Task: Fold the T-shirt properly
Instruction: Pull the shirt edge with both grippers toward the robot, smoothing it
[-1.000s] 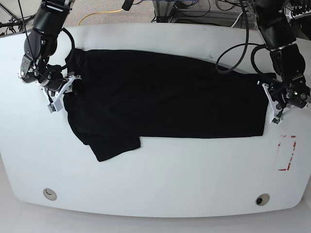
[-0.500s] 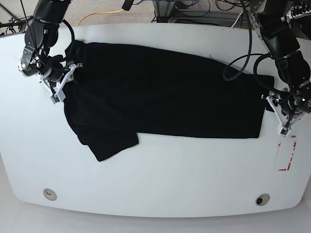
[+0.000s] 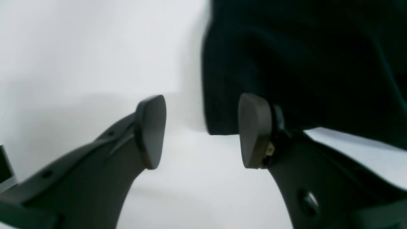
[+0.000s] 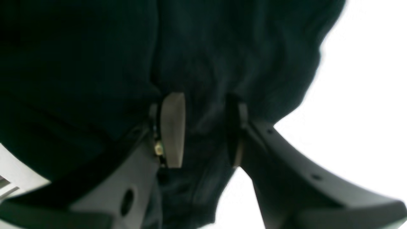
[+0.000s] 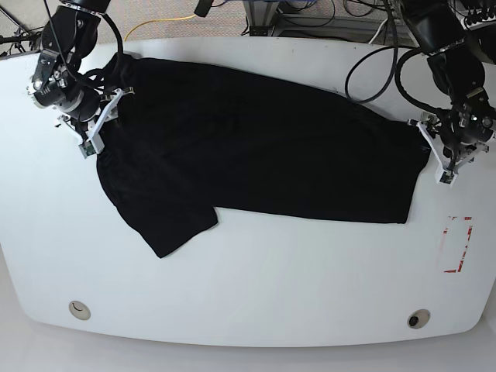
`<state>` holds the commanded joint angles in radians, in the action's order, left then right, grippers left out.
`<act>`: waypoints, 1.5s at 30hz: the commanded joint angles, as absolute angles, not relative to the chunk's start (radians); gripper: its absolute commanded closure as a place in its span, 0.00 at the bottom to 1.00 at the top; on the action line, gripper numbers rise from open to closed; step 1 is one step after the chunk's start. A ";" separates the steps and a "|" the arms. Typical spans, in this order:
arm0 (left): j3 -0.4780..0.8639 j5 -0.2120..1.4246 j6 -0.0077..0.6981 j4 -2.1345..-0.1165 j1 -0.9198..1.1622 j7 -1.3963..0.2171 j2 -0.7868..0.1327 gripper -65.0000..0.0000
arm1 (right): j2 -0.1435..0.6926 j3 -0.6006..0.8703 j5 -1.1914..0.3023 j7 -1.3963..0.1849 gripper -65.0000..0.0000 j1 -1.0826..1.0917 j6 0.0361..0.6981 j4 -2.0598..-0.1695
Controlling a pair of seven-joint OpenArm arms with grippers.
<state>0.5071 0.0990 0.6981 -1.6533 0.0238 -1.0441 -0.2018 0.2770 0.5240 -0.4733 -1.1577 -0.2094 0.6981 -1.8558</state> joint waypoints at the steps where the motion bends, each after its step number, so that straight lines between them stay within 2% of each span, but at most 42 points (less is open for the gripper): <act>1: 0.506 0.099 0.698 -1.655 0.039 -1.020 -0.200 0.48 | 0.277 0.533 -0.483 -1.176 0.68 -0.219 0.698 -1.867; 8: 0.506 0.102 0.698 -1.655 0.119 -0.860 -0.199 0.48 | 0.275 0.564 -0.608 -1.231 0.68 -0.314 0.698 -1.928; 17: 0.455 0.101 0.698 -1.647 0.171 -0.631 -0.199 0.48 | 0.275 0.638 -0.595 -1.230 0.68 -0.421 0.698 -1.931; 22: 0.392 0.097 0.607 -1.630 0.220 -0.527 -0.208 0.48 | 0.275 0.639 -0.593 -1.230 0.68 -0.446 0.698 -1.923; 27: 0.398 0.074 0.598 -1.567 0.223 -0.470 -0.214 0.48 | 0.254 0.639 -0.584 -1.228 0.68 -0.441 0.698 -1.922; 34: 0.415 0.015 0.598 -1.558 0.246 -0.395 -0.219 0.48 | 0.213 0.638 -0.438 -1.207 0.68 -0.407 0.698 -1.880; 45: 0.529 0.016 0.604 -1.646 0.271 -0.397 -0.214 0.48 | 0.213 0.638 -0.435 -1.207 0.68 -0.387 0.698 -1.848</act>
